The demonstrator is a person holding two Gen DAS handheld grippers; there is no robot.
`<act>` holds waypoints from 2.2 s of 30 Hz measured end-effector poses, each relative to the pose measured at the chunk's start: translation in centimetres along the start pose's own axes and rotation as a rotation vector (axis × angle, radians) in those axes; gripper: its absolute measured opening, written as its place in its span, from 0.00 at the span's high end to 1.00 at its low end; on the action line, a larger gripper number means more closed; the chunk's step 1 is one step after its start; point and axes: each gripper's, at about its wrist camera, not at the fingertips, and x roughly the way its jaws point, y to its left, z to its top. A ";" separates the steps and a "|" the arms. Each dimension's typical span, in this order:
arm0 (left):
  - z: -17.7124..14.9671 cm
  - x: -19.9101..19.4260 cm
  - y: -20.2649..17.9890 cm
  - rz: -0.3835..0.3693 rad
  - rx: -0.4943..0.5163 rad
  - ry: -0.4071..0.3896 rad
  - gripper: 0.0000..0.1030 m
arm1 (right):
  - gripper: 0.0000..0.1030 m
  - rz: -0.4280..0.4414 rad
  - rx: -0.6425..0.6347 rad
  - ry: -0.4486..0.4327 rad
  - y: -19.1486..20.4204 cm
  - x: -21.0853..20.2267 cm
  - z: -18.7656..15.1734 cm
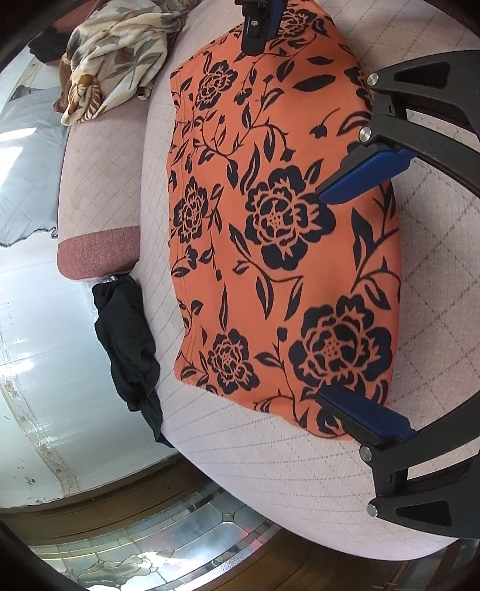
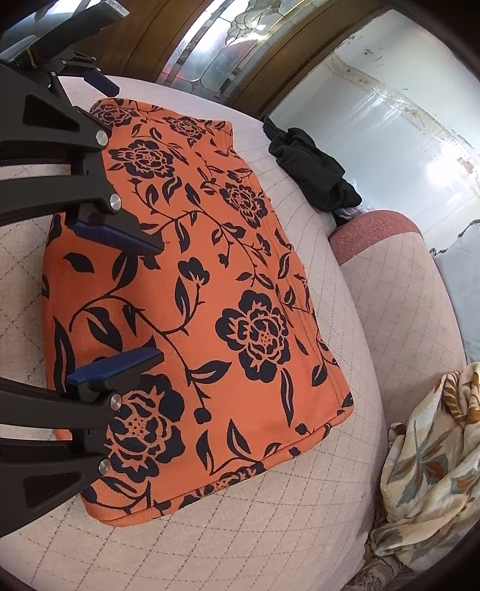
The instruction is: Fold small clothes
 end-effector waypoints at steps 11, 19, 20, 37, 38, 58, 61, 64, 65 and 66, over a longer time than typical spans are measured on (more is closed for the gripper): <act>0.1 0.5 -0.8 0.000 0.020 0.005 0.05 | 0.45 -0.042 0.053 0.074 -2.0 1.8 0.0; -0.1 0.7 -0.7 0.017 0.019 0.011 0.05 | 0.44 -0.002 0.023 -0.041 -1.8 -0.9 0.0; -0.2 0.7 -0.7 0.018 0.019 0.012 0.05 | 0.41 -0.016 0.021 -0.047 -1.9 -1.0 -0.1; -0.6 1.1 0.2 -0.015 -0.039 0.058 0.05 | 0.41 -0.054 0.135 0.032 -7.0 -2.2 -2.1; -0.6 1.2 0.7 -0.025 -0.060 0.071 0.05 | 0.41 -0.042 0.142 0.024 -7.0 -2.8 -2.1; -2.8 3.7 11.1 -0.379 -0.593 0.256 0.05 | 0.36 0.205 0.538 0.076 -9.8 -1.3 -4.3; -2.5 4.7 12.0 -0.421 -0.674 0.222 0.05 | 0.33 0.228 0.568 0.040 -10.2 -0.6 -3.9; -2.3 5.1 12.4 -0.435 -0.716 0.180 0.07 | 0.31 0.252 0.589 0.000 -10.5 0.0 -3.5; -2.2 5.2 12.4 -0.428 -0.720 0.168 0.14 | 0.31 0.257 0.594 -0.013 -10.6 0.3 -3.3; -2.2 5.2 12.3 -0.416 -0.727 0.153 0.25 | 0.31 0.260 0.597 -0.025 -10.6 0.5 -3.1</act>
